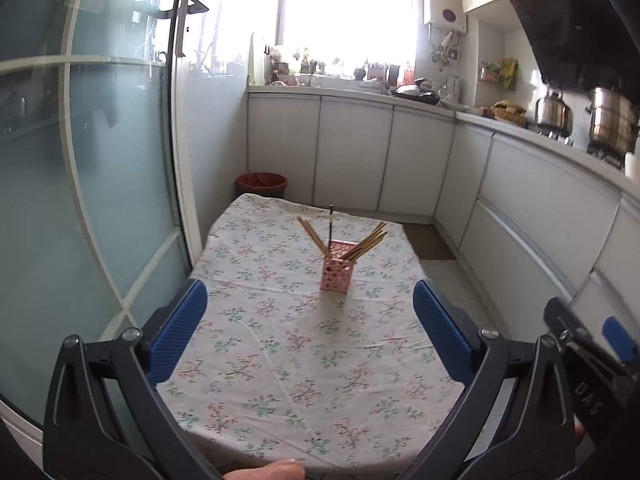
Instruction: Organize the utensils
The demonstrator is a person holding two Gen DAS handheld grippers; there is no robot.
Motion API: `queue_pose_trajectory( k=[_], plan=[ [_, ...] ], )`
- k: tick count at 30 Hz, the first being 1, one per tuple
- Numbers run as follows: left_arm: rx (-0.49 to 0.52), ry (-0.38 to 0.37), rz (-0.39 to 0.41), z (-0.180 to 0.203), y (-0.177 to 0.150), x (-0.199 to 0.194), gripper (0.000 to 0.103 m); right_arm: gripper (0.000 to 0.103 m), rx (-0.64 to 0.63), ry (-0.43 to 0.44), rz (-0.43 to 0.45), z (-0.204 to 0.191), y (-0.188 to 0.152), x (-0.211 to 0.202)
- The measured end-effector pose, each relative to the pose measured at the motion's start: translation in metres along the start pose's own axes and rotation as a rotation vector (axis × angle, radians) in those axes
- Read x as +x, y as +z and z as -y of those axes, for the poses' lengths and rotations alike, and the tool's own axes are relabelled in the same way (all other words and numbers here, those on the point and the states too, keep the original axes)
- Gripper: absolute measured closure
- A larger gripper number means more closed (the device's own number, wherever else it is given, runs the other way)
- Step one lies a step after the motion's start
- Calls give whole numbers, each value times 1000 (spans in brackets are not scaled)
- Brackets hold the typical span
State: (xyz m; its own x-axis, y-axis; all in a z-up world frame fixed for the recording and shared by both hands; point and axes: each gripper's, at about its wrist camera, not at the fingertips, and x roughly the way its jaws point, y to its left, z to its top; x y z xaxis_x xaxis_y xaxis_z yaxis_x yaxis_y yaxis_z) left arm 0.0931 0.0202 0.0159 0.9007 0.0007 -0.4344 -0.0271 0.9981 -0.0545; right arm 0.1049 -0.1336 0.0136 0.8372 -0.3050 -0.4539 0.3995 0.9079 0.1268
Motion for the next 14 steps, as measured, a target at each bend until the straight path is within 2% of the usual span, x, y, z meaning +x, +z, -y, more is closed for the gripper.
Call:
queue_pose_trajectory(
  k=[6, 14],
  plan=[
    [20, 3, -18, 5, -3, 2, 1, 0, 1, 5, -11, 0, 0, 3],
    [53, 22, 55, 6, -5, -8, 1, 0, 2, 5, -17, 0, -2, 4]
  ],
)
